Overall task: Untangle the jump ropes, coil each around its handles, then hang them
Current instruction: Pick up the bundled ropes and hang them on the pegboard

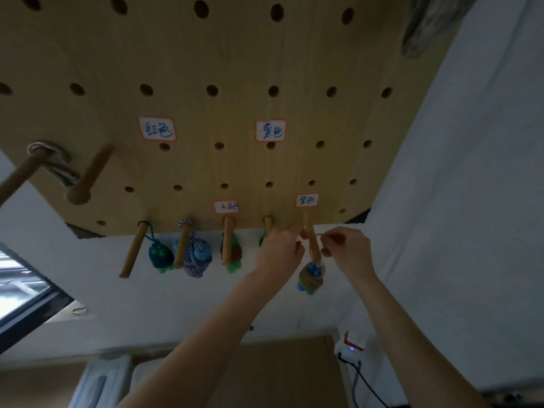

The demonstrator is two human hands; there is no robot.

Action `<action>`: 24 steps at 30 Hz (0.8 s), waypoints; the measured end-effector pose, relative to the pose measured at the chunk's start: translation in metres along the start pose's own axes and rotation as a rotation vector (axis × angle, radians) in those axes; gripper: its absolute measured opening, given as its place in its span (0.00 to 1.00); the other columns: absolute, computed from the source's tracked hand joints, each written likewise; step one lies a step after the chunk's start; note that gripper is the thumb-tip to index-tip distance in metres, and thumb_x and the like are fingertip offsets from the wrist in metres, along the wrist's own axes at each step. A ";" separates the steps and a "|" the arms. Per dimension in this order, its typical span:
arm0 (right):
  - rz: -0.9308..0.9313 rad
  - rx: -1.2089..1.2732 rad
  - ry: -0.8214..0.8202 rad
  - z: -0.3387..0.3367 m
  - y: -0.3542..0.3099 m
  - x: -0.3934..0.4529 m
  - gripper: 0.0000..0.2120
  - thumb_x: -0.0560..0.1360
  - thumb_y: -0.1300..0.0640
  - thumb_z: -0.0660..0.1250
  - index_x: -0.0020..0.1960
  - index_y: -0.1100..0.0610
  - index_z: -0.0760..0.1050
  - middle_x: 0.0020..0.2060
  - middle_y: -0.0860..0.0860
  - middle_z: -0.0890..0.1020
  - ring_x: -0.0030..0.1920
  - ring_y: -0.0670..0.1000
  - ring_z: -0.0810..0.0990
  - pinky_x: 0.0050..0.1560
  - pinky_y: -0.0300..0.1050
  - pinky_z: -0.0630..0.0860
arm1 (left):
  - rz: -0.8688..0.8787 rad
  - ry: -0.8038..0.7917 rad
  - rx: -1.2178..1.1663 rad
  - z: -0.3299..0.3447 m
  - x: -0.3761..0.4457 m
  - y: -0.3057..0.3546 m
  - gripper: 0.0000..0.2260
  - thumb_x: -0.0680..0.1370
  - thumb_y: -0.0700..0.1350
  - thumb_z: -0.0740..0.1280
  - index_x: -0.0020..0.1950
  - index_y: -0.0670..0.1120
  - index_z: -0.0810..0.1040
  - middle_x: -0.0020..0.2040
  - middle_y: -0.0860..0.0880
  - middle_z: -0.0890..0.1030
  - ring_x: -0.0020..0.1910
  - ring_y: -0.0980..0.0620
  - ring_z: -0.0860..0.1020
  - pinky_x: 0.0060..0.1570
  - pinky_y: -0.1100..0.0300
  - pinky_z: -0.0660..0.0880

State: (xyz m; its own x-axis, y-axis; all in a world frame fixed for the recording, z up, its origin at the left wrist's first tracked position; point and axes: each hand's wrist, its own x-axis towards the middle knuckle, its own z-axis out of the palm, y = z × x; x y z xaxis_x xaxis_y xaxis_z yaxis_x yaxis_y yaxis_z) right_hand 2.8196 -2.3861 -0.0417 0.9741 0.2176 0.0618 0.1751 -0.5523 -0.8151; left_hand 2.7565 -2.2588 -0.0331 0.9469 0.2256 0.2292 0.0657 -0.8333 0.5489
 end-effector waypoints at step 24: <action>-0.299 -0.194 0.073 0.039 -0.040 -0.015 0.04 0.73 0.64 0.64 0.47 0.61 0.76 0.49 0.56 0.75 0.53 0.55 0.70 0.50 0.46 0.72 | -0.069 0.273 0.165 -0.055 -0.046 -0.065 0.11 0.71 0.36 0.68 0.54 0.38 0.78 0.50 0.39 0.78 0.50 0.37 0.75 0.48 0.49 0.72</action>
State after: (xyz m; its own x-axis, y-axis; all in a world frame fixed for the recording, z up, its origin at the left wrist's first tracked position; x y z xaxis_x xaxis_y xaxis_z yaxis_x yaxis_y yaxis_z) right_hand 2.7928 -2.3363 -0.0324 0.8820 0.3383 0.3281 0.4711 -0.6166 -0.6308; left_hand 2.6911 -2.1874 -0.0345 0.8206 0.3924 0.4154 0.1975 -0.8769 0.4382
